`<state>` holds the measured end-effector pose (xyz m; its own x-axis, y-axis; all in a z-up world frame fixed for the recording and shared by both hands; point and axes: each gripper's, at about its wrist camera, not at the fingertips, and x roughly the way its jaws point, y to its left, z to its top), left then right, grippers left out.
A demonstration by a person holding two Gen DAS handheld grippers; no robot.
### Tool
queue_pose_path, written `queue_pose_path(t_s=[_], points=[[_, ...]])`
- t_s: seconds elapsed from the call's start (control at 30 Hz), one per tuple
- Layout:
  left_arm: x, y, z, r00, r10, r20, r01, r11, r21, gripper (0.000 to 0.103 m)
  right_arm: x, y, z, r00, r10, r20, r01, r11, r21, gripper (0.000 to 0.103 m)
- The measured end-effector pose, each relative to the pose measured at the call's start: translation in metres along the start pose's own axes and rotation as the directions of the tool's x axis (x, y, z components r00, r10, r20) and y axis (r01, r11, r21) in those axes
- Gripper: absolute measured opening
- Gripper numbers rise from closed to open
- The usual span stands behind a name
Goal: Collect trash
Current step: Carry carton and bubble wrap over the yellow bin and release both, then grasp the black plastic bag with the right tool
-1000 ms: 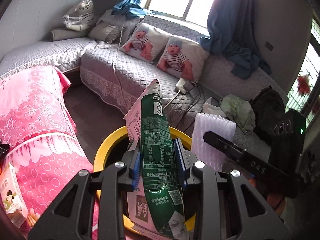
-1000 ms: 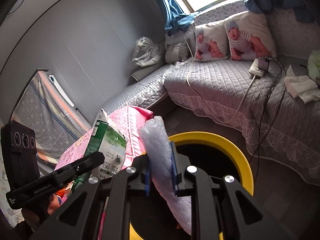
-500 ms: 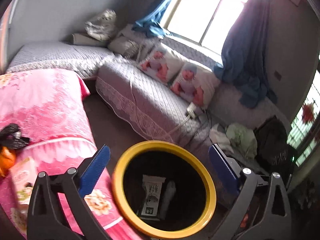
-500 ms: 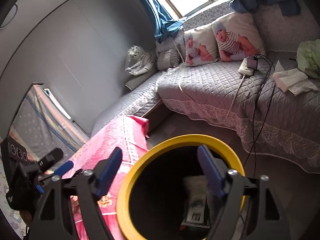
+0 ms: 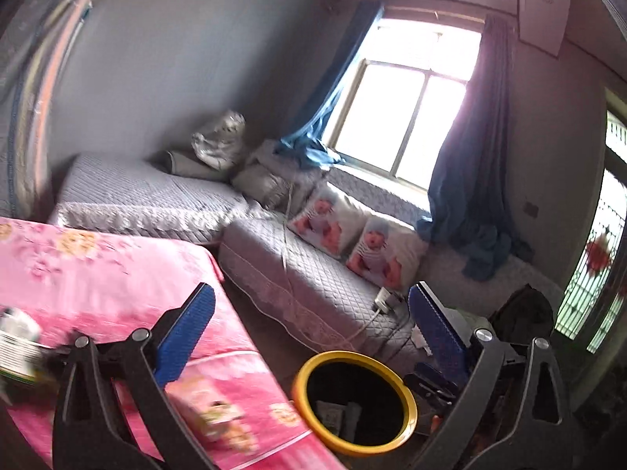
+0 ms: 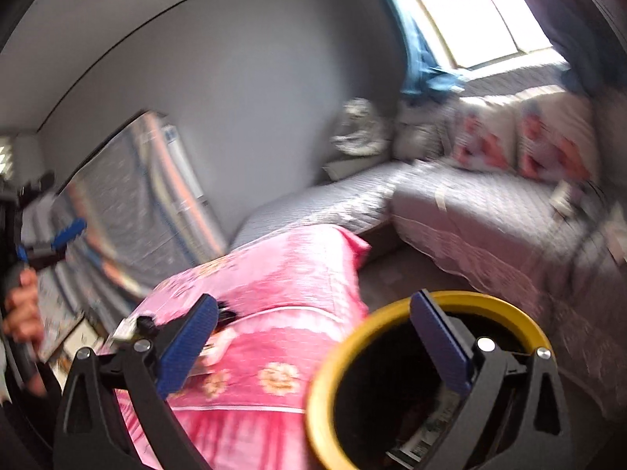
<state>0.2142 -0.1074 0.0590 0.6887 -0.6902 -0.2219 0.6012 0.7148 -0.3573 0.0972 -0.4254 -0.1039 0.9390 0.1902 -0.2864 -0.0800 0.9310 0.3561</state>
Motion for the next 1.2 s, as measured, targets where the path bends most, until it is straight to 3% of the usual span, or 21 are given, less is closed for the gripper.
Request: queue_pose_path(t_s=[0.13,0.23,0.33,0.43,0.53,0.6,0.67,0.7,0.77,0.83,0.97,1.03,1.1,1.17,1.2], points=[[-0.06,0.039,0.022,0.994,0.093,0.054,-0.093,0.996,-0.009,0.095,0.019,0.052,-0.002,0.997,0.078,-0.021,-0.08,0.988,-0.131,0.095],[-0.105,0.07,0.034,0.974,0.199,0.107,-0.198,0.98,-0.017,0.095,0.038,0.091,-0.005,0.991,0.124,-0.053,-0.133,0.97,-0.205,0.095],[-0.156,0.106,0.04,0.93,0.329,0.162,-0.324,0.944,-0.057,0.095,0.059,0.125,-0.009,0.975,0.193,-0.11,-0.214,0.949,-0.233,0.095],[-0.196,0.136,0.038,0.889,0.414,0.194,-0.398,0.91,-0.118,0.095,0.084,0.167,-0.015,0.956,0.231,-0.182,-0.277,0.916,-0.289,0.095],[-0.241,0.168,0.025,0.822,0.517,0.237,-0.479,0.854,-0.202,0.095,0.108,0.21,-0.026,0.937,0.246,-0.246,-0.324,0.875,-0.359,0.095],[-0.266,0.187,0.008,0.769,0.59,0.246,-0.537,0.805,-0.253,0.095,0.128,0.238,-0.034,0.923,0.25,-0.293,-0.355,0.848,-0.394,0.095],[-0.277,0.204,-0.011,0.737,0.634,0.234,-0.575,0.771,-0.275,0.095,0.151,0.264,-0.043,0.909,0.241,-0.341,-0.377,0.824,-0.423,0.095],[-0.278,0.21,-0.021,0.731,0.645,0.222,-0.59,0.761,-0.269,0.095,0.159,0.272,-0.047,0.904,0.236,-0.358,-0.384,0.816,-0.432,0.095],[-0.271,0.221,-0.04,0.735,0.656,0.172,-0.618,0.752,-0.229,0.095,0.18,0.287,-0.053,0.891,0.222,-0.397,-0.397,0.804,-0.443,0.095],[-0.256,0.232,-0.061,0.76,0.642,0.099,-0.618,0.762,-0.193,0.095,0.203,0.301,-0.06,0.884,0.19,-0.428,-0.392,0.8,-0.455,0.095],[-0.223,0.263,-0.095,0.85,0.523,-0.066,-0.522,0.821,-0.232,0.095,0.249,0.317,-0.069,0.852,0.134,-0.507,-0.394,0.801,-0.451,0.093],[-0.208,0.274,-0.107,0.874,0.469,-0.124,-0.485,0.834,-0.263,0.095,0.266,0.322,-0.075,0.826,0.123,-0.551,-0.406,0.808,-0.428,0.083],[-0.2,0.279,-0.116,0.884,0.443,-0.152,-0.468,0.839,-0.279,0.095,0.28,0.323,-0.08,0.809,0.112,-0.577,-0.405,0.818,-0.408,0.076],[-0.189,0.28,-0.12,0.889,0.427,-0.167,-0.458,0.841,-0.288,0.095,0.29,0.323,-0.084,0.792,0.11,-0.601,-0.406,0.829,-0.383,0.051],[-0.184,0.279,-0.122,0.891,0.42,-0.173,-0.454,0.844,-0.287,0.095,0.292,0.323,-0.085,0.787,0.113,-0.606,-0.407,0.834,-0.373,0.044]])
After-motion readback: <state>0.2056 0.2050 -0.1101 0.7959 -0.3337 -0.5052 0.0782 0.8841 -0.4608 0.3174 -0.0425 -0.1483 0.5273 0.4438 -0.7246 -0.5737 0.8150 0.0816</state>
